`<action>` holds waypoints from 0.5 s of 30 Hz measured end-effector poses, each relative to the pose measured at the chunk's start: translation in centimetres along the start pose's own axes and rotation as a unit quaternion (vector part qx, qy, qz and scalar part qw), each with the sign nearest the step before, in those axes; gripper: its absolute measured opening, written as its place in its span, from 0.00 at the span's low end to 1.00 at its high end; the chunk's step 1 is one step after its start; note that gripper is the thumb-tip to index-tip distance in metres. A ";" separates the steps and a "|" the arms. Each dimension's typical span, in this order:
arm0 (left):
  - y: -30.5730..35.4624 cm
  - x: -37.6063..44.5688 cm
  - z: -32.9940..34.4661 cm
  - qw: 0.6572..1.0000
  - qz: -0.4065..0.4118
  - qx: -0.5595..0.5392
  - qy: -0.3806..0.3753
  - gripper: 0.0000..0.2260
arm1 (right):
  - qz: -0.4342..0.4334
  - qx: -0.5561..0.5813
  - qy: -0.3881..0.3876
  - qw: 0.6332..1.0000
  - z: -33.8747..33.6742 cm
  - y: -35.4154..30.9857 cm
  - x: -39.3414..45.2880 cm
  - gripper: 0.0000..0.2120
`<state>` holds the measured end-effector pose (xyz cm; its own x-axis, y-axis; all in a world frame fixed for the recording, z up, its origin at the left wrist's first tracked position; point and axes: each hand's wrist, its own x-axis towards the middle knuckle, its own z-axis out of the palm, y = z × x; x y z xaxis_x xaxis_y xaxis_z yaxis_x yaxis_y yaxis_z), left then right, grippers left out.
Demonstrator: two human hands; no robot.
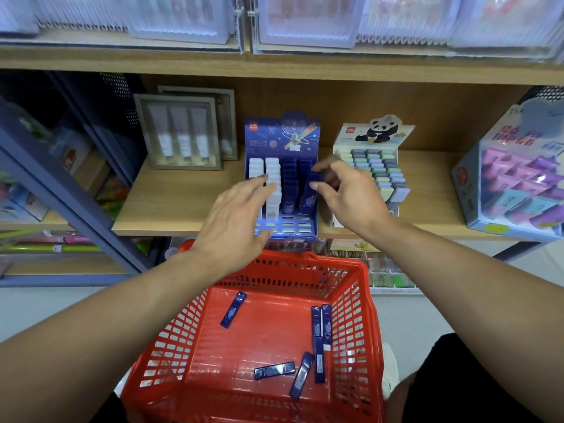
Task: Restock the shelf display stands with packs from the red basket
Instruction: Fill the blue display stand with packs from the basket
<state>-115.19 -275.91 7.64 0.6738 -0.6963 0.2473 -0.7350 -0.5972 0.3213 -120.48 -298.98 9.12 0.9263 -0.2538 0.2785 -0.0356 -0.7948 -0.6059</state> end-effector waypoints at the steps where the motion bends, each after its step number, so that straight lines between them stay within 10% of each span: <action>1: 0.0 0.0 0.3 0.999 0.006 0.021 -0.032 0.39 | -0.006 -0.017 -0.002 1.000 0.2 0.2 -0.1 0.09; 15: -0.4 0.0 1.1 0.987 0.002 0.063 -0.148 0.43 | -0.011 -0.058 -0.067 0.996 -0.3 0.5 0.7 0.05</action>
<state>-114.94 -276.11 6.53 0.6321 -0.7740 -0.0359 -0.7544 -0.6254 0.1993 -119.97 -299.67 9.24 0.9686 -0.1660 0.1852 -0.0500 -0.8593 -0.5091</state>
